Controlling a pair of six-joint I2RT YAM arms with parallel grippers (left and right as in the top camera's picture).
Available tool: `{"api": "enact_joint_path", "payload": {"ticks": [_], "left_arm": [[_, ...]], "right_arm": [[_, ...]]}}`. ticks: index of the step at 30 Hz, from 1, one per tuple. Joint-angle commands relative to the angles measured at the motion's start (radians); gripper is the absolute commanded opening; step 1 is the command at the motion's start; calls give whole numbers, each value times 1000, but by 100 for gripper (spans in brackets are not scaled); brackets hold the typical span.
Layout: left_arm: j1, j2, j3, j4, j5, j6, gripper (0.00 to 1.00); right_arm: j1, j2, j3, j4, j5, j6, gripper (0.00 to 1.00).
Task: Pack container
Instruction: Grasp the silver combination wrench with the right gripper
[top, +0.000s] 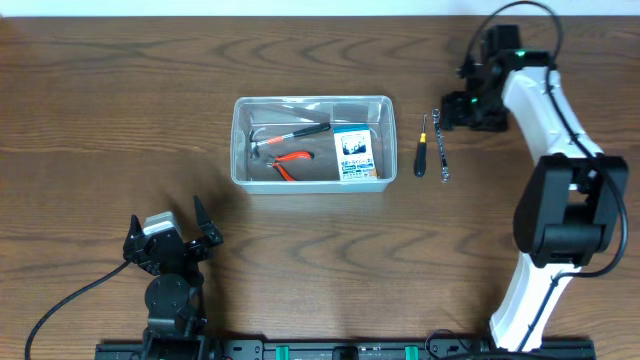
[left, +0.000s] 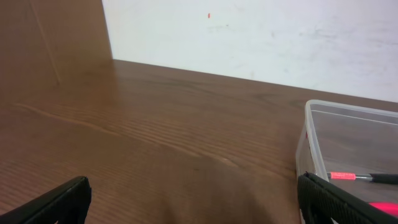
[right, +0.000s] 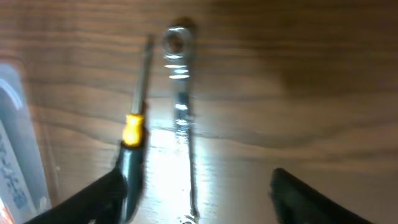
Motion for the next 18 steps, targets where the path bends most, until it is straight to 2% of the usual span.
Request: {"api": "enact_joint_path", "payload": {"ticks": [1, 15, 18], "left_arm": [[-3, -4, -23, -27, -20, 2, 98], [-3, -4, -23, -27, -19, 2, 98], [-3, -4, -23, -27, -19, 2, 98]], "right_arm": [[35, -5, -40, 16, 0, -44, 68], [53, 18, -166, 73, 34, -14, 44], [56, 18, -193, 91, 34, -13, 44]]}}
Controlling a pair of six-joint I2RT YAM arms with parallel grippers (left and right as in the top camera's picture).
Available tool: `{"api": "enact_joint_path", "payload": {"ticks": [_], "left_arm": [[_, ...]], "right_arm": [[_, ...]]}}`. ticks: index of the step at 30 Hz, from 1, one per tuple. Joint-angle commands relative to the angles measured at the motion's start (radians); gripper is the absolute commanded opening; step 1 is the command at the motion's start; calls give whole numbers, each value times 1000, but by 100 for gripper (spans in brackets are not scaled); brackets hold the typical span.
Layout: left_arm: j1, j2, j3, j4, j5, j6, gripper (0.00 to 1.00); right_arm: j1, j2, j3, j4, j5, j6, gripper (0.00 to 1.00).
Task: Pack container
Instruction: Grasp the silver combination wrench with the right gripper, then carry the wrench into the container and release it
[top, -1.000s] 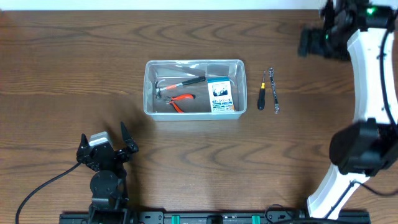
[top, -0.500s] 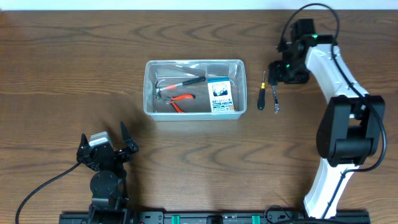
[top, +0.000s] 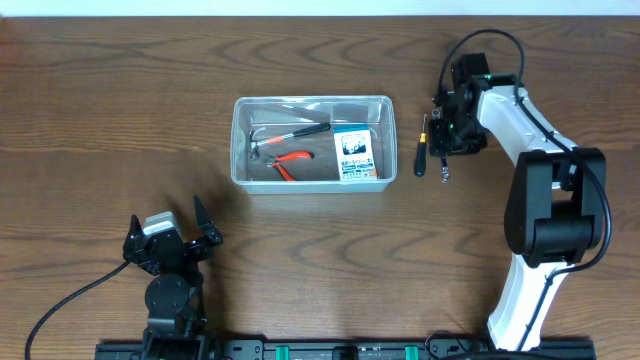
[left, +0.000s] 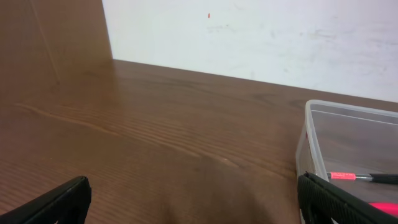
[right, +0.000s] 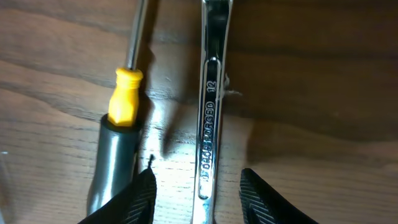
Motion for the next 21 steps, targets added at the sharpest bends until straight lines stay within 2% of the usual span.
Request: {"api": "enact_joint_path", "payload": {"ticks": [1, 8, 9, 12, 16, 21], "left_arm": [[-3, -4, -23, -27, -20, 2, 98], [-3, -4, -23, -27, -20, 2, 98], [-3, -4, -23, -27, -19, 2, 98], [-3, -4, -23, -27, -19, 2, 98], [-3, -4, -23, -27, -20, 2, 98], [-3, -4, -23, -27, -20, 2, 98]], "right_arm": [[3, 10, -31, 16, 7, 11, 44], [3, 10, -77, 61, 6, 55, 30], [3, 10, -79, 63, 7, 55, 25], [3, 10, -81, 64, 7, 62, 1], [-3, -2, -58, 40, 6, 63, 1], [-6, -80, 126, -121, 12, 65, 1]]}}
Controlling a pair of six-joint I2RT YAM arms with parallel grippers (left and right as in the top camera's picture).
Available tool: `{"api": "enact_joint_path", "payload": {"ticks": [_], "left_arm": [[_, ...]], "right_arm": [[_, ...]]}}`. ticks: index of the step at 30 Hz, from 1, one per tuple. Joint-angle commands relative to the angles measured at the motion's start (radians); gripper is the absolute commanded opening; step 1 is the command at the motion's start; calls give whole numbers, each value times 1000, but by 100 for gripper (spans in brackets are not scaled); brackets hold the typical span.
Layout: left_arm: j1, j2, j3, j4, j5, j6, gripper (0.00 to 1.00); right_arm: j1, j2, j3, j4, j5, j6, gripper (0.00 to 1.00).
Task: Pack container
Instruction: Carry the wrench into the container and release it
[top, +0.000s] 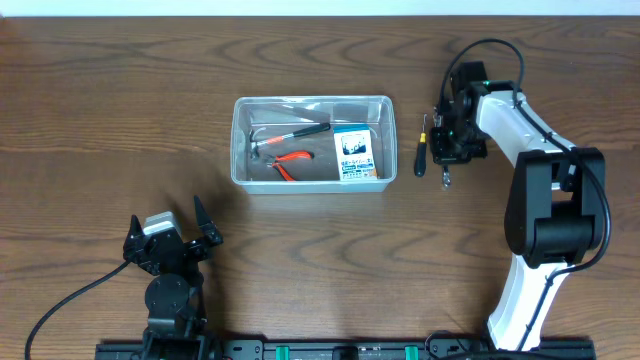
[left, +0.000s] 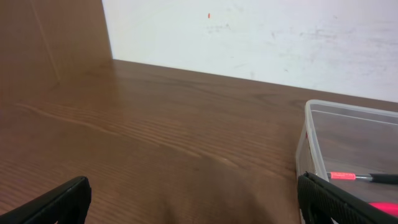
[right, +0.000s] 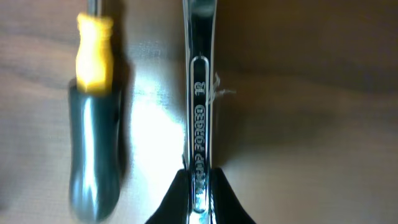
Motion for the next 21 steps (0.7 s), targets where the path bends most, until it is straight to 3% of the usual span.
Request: {"api": "enact_joint_path", "payload": {"ticks": [1, 4, 9, 15, 21], "left_arm": [[-3, -4, -23, -27, -19, 2, 98], [-3, -4, -23, -27, -20, 2, 98], [-3, -4, -23, -27, -20, 2, 98], [-3, -4, -23, -27, -20, 2, 98], [-3, -4, -23, -27, -19, 2, 98]], "right_arm": [[-2, -100, 194, -80, 0, 10, 1], [31, -170, 378, -160, -23, -1, 1], [192, -262, 581, -146, -76, -202, 1], [459, -231, 556, -123, -76, -553, 1], [577, -53, 470, -96, -69, -901, 1]]}}
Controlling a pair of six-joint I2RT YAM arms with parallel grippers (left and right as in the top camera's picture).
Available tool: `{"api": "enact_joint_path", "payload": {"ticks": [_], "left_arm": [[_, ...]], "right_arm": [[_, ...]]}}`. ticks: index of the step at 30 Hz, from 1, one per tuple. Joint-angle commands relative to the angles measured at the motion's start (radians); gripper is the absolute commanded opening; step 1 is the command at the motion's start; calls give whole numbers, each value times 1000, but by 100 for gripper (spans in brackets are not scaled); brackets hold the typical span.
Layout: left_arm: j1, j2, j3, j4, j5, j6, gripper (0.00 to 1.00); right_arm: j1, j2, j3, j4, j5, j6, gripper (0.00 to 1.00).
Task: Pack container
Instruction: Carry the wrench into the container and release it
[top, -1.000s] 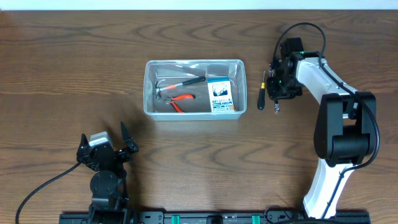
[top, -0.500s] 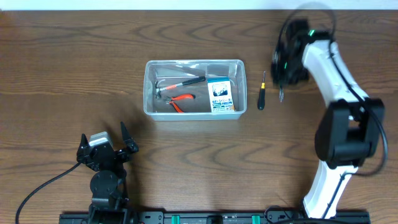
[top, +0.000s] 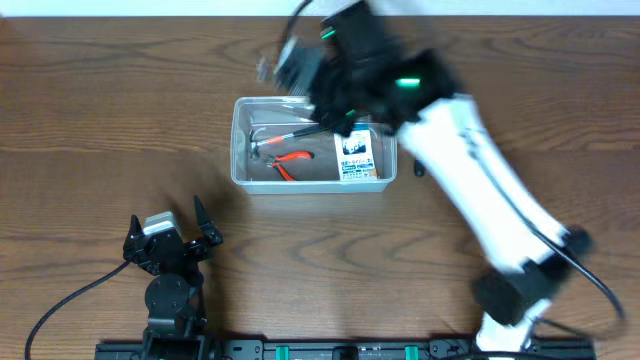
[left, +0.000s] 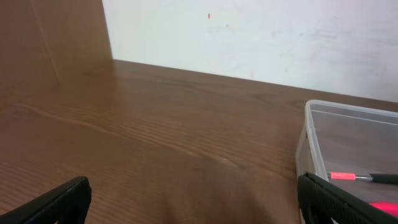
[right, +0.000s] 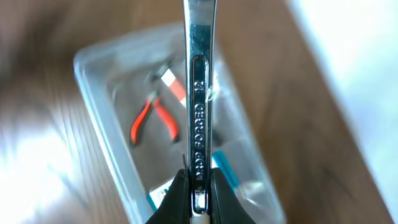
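Note:
My right gripper (right: 198, 180) is shut on a silver wrench (right: 199, 93), which sticks out ahead of the fingers. Under it lies the clear plastic container (right: 99, 118) holding red pliers (right: 155, 118) and a blue-white card (right: 227, 167). In the overhead view the right arm is blurred and reaches across the container (top: 310, 186), with its gripper (top: 300, 75) above the box's far edge. Pliers (top: 290, 162), a hammer (top: 285, 133) and the card (top: 355, 155) lie inside. My left gripper (top: 172, 240) stands open near the front left, holding nothing.
A black-handled screwdriver (top: 418, 168) lies on the table just right of the container, mostly hidden by the right arm. The left wrist view shows the container's corner (left: 311, 143) at the right and bare wooden table (left: 155, 143) ahead.
The right gripper, then shut on the wrench down on the table right of the container, now holds it in the air over the container. The left arm has not moved.
The right gripper hung open above the screwdriver and wrench lying right of the container. Then it was low with its fingers either side of the wrench, then shut on it. Now the wrench is off the table and over the container.

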Motion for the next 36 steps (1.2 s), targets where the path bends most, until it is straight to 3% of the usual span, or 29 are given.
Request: {"api": "enact_joint_path", "payload": {"ticks": [1, 6, 21, 26, 33, 36], "left_arm": [[-3, -4, -23, -27, -19, 2, 98], [-3, -4, -23, -27, -19, 2, 98], [-3, -4, -23, -27, -20, 2, 98], [-3, -4, -23, -27, -20, 2, 98], [-3, -4, -23, -27, -20, 2, 98], [-3, -4, -23, -27, -19, 2, 98]], "right_arm": [[25, 150, -63, 8, 22, -321, 1], [28, 317, -65, 86, 48, -440, 1], [32, 373, -64, 287, 92, -410, 1], [13, 373, -64, 289, 98, -404, 13], [-8, 345, -39, 319, 209, -133, 54], [1, 270, 2, 248, 264, -43, 51]]}}
